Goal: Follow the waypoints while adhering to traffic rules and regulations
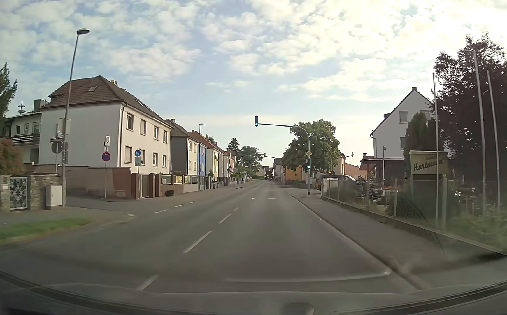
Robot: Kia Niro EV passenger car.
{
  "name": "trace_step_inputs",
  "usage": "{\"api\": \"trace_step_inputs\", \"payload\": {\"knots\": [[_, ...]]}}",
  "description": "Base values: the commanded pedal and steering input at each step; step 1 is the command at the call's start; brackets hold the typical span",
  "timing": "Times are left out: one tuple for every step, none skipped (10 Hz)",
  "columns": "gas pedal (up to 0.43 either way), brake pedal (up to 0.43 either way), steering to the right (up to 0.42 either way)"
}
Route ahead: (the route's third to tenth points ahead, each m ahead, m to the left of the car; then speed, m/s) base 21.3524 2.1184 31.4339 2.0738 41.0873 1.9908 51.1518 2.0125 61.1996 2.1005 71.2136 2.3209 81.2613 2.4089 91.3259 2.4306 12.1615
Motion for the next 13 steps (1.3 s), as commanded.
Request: {"api": "trace_step_inputs", "payload": {"knots": [[0.020,0.018,0.003],[0.020,0.018,0.002],[0.020,0.018,0.001],[0.020,0.018,0.001],[0.020,0.018,0.001],[0.020,0.018,0.001],[0.020,0.018,0.001],[0.020,0.018,0.000],[0.020,0.018,-0.001],[0.020,0.018,-0.001],[0.020,0.012,-0.001],[0.020,0.018,-0.001],[0.020,0.012,-0.001]]}}
